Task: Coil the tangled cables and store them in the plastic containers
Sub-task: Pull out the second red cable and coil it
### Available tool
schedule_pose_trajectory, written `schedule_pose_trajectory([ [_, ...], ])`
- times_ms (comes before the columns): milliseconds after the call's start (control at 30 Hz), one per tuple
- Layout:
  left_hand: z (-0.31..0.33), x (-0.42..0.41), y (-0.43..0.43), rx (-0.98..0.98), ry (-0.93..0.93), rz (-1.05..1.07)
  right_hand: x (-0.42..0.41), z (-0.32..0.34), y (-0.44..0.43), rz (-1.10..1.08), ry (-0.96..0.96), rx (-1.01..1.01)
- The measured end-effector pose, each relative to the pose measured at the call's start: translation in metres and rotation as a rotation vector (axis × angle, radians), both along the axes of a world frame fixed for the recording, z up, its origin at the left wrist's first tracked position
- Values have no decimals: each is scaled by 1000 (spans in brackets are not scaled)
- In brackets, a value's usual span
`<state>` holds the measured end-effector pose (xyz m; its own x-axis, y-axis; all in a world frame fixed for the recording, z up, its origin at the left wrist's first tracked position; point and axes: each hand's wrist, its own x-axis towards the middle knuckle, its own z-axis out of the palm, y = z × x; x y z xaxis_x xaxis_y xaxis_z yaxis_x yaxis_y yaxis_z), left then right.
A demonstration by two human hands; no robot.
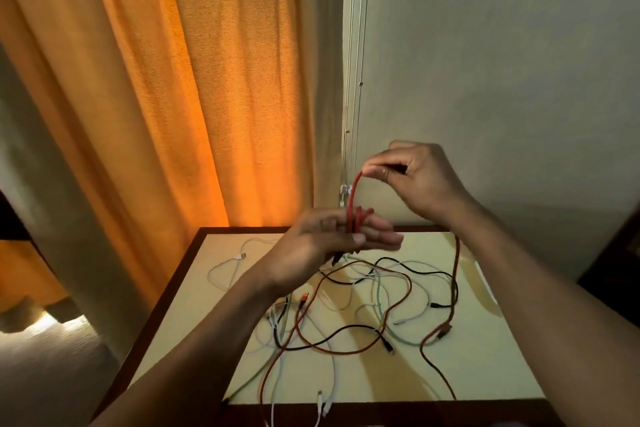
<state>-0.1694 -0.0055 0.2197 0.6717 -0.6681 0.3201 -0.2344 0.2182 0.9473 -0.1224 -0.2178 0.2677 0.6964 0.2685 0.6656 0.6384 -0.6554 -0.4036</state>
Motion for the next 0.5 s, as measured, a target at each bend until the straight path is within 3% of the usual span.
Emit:
schedule_pose_trajectory([
  [167,20,-1,-4,-304,97,43,3,-52,0,36,224,73],
  [267,25,5,-8,-429,102,60,-12,-70,8,-6,244,43],
  [400,28,25,-10,-446,70,194,-31,-70,15,32,181,-12],
  [500,24,42,-8,-310,22,291,-38,-60,13,-6,102,-151],
])
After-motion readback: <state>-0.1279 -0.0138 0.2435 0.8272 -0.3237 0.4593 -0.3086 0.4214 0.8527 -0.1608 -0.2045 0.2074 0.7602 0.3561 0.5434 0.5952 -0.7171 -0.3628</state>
